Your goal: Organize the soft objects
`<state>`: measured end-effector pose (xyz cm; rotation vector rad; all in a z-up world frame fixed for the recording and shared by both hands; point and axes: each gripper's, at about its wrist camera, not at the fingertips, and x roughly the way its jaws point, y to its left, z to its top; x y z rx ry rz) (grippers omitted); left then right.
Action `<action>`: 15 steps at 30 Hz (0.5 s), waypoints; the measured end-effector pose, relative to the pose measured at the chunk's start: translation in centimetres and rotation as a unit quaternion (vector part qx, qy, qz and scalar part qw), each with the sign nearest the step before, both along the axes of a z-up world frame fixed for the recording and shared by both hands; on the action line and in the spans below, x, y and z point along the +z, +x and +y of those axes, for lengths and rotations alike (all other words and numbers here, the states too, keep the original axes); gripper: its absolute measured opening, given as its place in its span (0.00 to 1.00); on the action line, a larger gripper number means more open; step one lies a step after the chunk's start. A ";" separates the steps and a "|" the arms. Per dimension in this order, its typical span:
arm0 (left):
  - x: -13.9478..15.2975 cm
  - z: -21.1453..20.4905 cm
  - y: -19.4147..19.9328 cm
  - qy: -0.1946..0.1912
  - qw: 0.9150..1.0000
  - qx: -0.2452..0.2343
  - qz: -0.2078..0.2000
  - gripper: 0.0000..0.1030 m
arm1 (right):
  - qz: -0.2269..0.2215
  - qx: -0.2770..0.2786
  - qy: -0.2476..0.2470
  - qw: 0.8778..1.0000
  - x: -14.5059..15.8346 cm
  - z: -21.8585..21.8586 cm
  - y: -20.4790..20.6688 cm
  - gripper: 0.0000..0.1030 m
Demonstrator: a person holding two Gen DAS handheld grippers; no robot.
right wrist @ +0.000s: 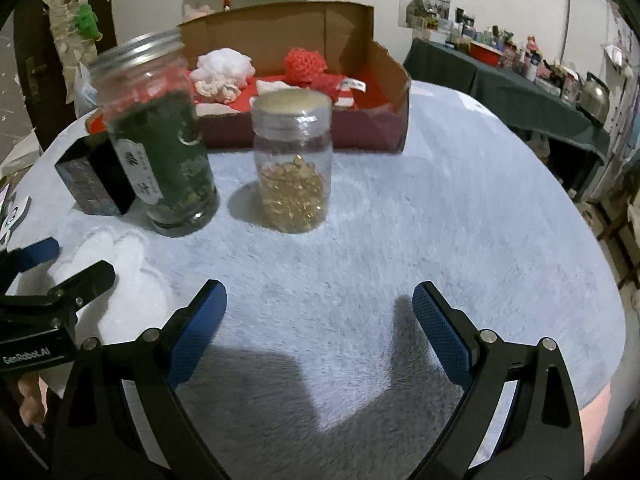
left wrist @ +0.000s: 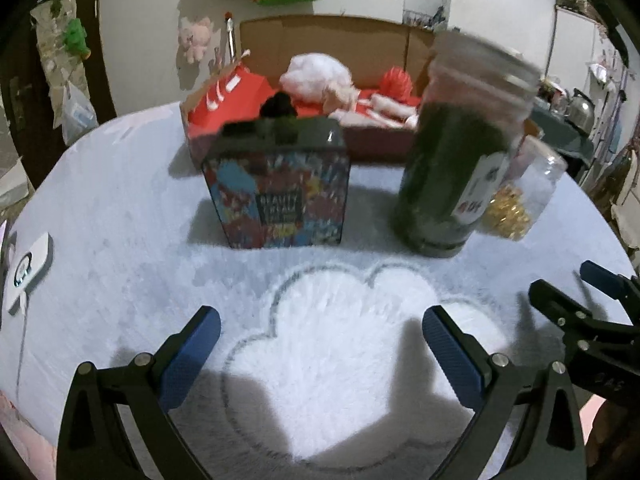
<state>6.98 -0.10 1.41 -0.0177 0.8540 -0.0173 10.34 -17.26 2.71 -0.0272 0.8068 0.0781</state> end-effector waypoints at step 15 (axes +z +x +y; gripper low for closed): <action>-0.5 -0.4 -0.3 0.013 1.000 0.007 -0.021 1.00 | 0.000 -0.007 0.001 1.000 -1.1 0.0 -0.1 0.96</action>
